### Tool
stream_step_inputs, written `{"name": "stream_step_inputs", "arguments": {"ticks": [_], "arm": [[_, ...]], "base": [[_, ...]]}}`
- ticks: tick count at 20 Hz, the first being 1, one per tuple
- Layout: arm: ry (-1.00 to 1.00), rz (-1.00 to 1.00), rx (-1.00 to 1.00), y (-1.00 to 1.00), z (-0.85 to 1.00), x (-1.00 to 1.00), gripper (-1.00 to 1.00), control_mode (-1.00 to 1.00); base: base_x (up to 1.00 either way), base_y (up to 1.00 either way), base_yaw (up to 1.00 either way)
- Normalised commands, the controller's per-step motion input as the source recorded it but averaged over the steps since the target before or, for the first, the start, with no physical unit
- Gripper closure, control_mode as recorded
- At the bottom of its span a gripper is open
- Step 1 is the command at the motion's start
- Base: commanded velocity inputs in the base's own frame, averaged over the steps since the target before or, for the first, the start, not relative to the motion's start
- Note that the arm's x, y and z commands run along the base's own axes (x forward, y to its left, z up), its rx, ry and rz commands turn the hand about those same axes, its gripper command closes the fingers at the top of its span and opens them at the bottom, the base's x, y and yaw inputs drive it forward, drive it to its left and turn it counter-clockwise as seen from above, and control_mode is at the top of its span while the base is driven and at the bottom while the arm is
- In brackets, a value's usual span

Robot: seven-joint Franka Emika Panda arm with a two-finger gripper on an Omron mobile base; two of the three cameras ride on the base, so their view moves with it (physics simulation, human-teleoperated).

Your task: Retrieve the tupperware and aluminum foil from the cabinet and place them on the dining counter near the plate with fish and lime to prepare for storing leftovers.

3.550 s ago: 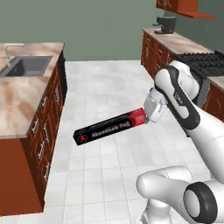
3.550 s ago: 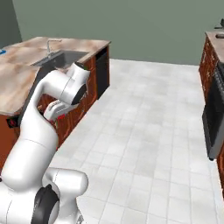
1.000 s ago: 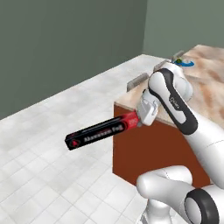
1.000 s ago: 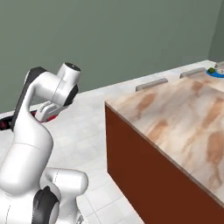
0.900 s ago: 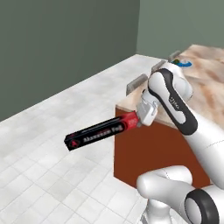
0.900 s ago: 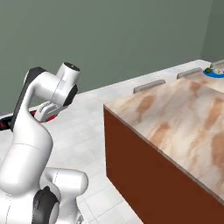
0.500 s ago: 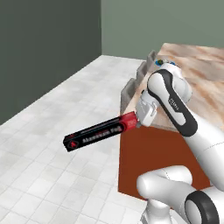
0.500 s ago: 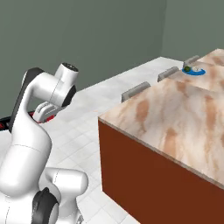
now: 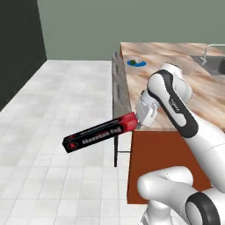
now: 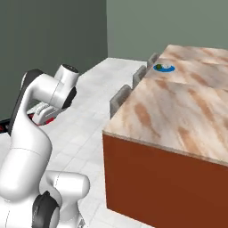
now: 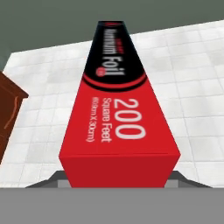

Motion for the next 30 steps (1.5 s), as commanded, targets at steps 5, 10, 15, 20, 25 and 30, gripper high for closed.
{"name": "stream_step_inputs", "arguments": {"ticks": [5,10,15,20,25,30], "arm": [[0.00,0.00,0.00,0.00,0.00,0.00,1.00,1.00],[0.00,0.00,0.00,0.00,0.00,0.00,1.00,1.00],[0.00,0.00,0.00,0.00,0.00,0.00,1.00,1.00],[0.00,0.00,0.00,0.00,0.00,0.00,1.00,1.00],[0.00,0.00,0.00,0.00,0.00,0.00,1.00,1.00],[0.00,0.00,0.00,0.00,0.00,0.00,1.00,1.00]], "base": [[0.46,1.00,-0.66],[0.50,1.00,-0.64],[0.55,1.00,-0.60],[0.54,1.00,-0.56],[0.53,1.00,-0.55],[0.44,1.00,-0.53]]}}
